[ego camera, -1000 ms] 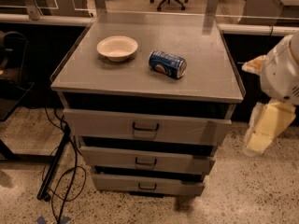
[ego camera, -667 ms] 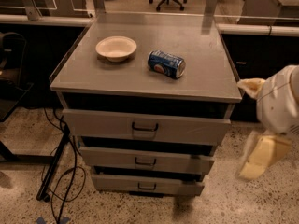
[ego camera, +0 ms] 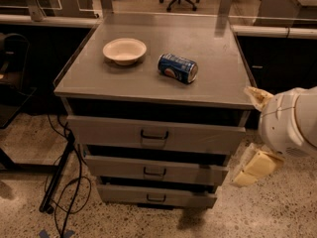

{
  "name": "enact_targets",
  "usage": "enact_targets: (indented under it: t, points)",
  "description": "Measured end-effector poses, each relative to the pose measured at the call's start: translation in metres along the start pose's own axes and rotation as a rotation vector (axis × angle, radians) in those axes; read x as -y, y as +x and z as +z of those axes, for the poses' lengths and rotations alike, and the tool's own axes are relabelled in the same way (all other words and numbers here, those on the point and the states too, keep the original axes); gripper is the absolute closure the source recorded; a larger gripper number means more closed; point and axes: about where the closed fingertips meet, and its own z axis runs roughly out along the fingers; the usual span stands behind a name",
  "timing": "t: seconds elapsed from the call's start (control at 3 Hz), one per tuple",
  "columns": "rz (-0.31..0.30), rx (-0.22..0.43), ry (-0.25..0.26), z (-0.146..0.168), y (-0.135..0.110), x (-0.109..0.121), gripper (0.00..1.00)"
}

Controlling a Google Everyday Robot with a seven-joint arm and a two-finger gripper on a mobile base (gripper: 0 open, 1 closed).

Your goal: Open middle drawer

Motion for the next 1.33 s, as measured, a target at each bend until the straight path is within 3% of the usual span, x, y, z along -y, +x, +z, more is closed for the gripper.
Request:
enact_targets:
  t: [0.67,1.33]
  points:
    - [0.017,0.008,-0.01,0.012,0.002,-0.002,0.0]
    - [0.148,0.034,-0.03,0.1,0.034,-0.028,0.0]
